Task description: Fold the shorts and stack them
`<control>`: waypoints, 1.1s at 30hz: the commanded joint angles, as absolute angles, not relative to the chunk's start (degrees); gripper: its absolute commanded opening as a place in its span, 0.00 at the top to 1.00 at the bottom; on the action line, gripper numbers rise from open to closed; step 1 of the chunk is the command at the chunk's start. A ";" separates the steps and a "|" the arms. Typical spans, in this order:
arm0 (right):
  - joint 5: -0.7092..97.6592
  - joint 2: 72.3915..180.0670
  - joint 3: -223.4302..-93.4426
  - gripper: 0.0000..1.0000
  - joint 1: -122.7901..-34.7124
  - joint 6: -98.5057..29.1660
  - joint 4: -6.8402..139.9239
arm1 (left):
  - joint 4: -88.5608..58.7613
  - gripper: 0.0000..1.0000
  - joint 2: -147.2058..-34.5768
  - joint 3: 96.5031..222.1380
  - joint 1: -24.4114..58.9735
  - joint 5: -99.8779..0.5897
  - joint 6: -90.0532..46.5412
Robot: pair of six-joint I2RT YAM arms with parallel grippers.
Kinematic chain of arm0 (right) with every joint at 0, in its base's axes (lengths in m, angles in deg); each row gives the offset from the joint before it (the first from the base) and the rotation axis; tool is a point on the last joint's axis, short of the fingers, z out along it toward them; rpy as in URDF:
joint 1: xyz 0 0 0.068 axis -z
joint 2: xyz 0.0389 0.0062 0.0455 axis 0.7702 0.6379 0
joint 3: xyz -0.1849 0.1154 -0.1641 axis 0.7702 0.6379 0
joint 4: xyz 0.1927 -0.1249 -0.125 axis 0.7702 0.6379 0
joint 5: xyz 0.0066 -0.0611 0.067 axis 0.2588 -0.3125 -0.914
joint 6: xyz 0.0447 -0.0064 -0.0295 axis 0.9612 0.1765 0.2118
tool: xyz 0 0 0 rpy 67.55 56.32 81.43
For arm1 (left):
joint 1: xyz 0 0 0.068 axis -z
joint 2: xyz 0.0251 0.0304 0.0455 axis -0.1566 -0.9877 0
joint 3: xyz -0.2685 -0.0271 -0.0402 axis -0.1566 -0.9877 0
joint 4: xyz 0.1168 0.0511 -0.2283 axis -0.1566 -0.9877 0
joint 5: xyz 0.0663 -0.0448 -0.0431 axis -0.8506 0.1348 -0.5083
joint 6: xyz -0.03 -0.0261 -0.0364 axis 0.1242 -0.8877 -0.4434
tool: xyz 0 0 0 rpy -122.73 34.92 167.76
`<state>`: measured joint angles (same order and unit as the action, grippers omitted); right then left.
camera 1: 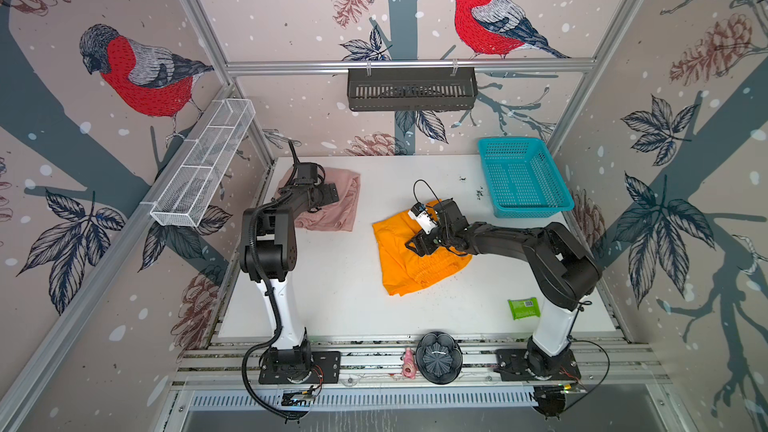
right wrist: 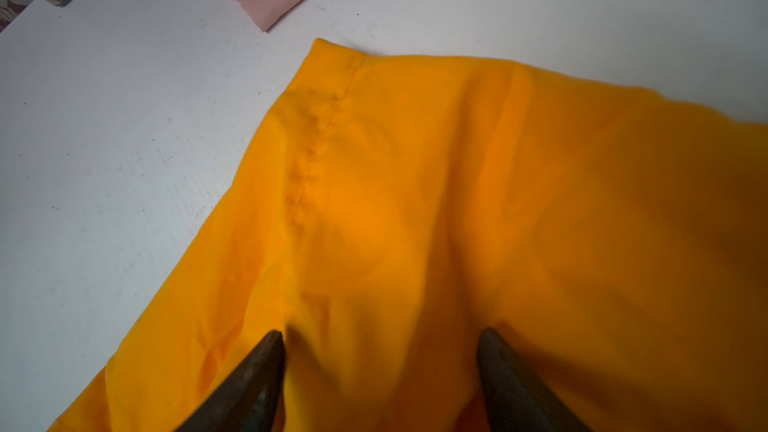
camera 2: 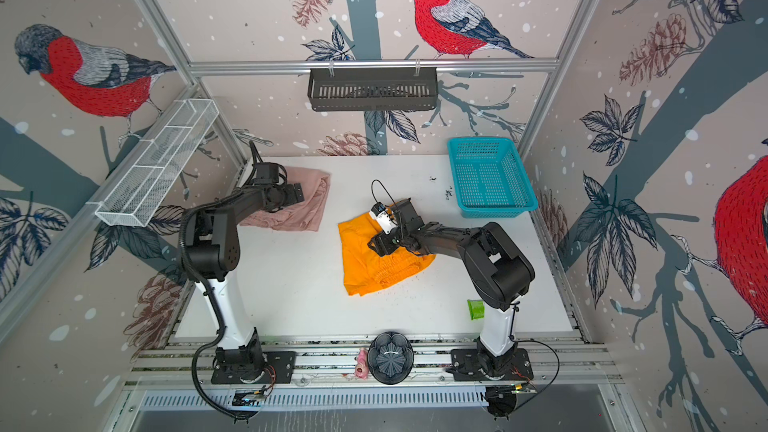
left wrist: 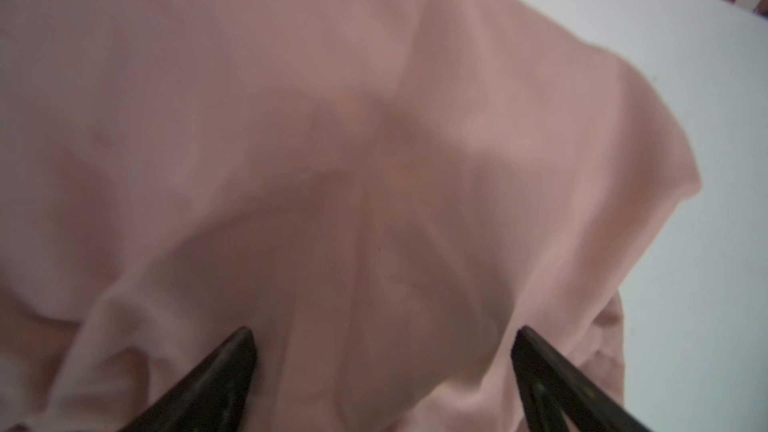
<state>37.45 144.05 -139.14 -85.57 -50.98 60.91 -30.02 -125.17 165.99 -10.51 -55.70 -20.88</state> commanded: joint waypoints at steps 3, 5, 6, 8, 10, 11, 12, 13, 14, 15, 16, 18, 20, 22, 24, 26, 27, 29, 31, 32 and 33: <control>39.05 143.34 -137.86 0.25 -84.22 -48.14 57.73 | -25.80 0.03 -121.60 157.32 -10.64 -48.01 -25.85; 39.49 142.44 -136.57 0.25 -83.49 -46.85 56.00 | -23.79 0.04 -120.19 153.59 -10.59 -46.52 -27.17; 39.61 142.09 -135.94 0.25 -83.14 -46.21 55.10 | -23.17 0.03 -119.60 152.20 -10.59 -46.21 -27.92; 40.11 141.40 -134.79 0.25 -82.25 -44.57 53.30 | -20.74 0.04 -117.95 148.13 -10.64 -44.71 -30.61; 40.83 141.30 -134.38 0.25 -81.86 -43.70 52.47 | -16.50 0.04 -115.78 143.26 -10.59 -40.71 -34.38; 40.89 141.51 -134.53 0.25 -81.99 -43.82 52.58 | -13.68 0.04 -114.49 140.42 -10.51 -38.75 -36.92; 40.94 141.74 -134.83 0.25 -82.13 -43.83 52.57 | -11.23 0.03 -113.40 137.70 -10.48 -37.50 -39.22; 40.51 142.04 -134.97 0.25 -82.35 -43.67 52.27 | -7.95 0.04 -112.03 134.74 -10.26 -36.52 -41.67; 39.69 142.14 -134.95 0.26 -82.45 -43.62 51.65 | -5.79 0.04 -110.75 132.03 -10.06 -36.58 -44.06; 39.23 142.22 -134.81 0.26 -82.53 -43.38 51.10 | -4.15 0.04 -109.44 129.75 -9.74 -36.70 -45.81; 38.93 142.38 -134.80 0.26 -82.54 -42.92 50.64 | -3.27 0.04 -107.76 127.75 -9.29 -37.73 -46.88; 39.12 142.73 -135.15 0.26 -82.54 -42.76 50.62 | -4.00 0.04 -103.90 124.89 -8.34 -41.35 -48.52; 39.60 143.22 -135.50 0.26 -82.54 -42.37 50.57 | -3.36 0.04 -99.38 121.54 -6.76 -44.63 -50.96; 39.85 143.58 -135.73 0.26 -82.62 -42.01 50.30 | -3.34 0.04 -95.49 119.33 -4.70 -47.59 -52.87; 39.97 143.34 -135.59 0.26 -82.80 -41.62 49.70 | -5.85 0.03 -92.14 118.62 -2.57 -50.84 -54.16; 39.49 142.23 -135.34 0.26 -82.80 -41.00 49.15 | -9.30 0.03 -88.76 118.82 -1.55 -53.93 -54.19; 39.36 141.56 -135.30 0.25 -82.64 -40.82 49.02 | -10.81 0.03 -87.51 119.32 -1.54 -55.20 -53.55; 39.14 139.55 -135.55 0.24 -82.04 -41.18 50.41 | -15.45 0.03 -84.88 122.33 -1.54 -58.35 -50.11; 38.24 137.84 -137.05 0.21 -80.63 -42.08 54.36 | -21.80 0.03 -83.84 127.08 -1.54 -60.23 -47.32; 37.67 136.99 -138.07 0.21 -79.57 -42.70 57.29 | -24.96 0.03 -83.51 129.63 -1.33 -60.49 -46.18; 37.79 136.07 -138.68 0.21 -78.58 -43.20 59.53 | -27.06 0.03 -83.23 131.43 -1.00 -60.38 -45.20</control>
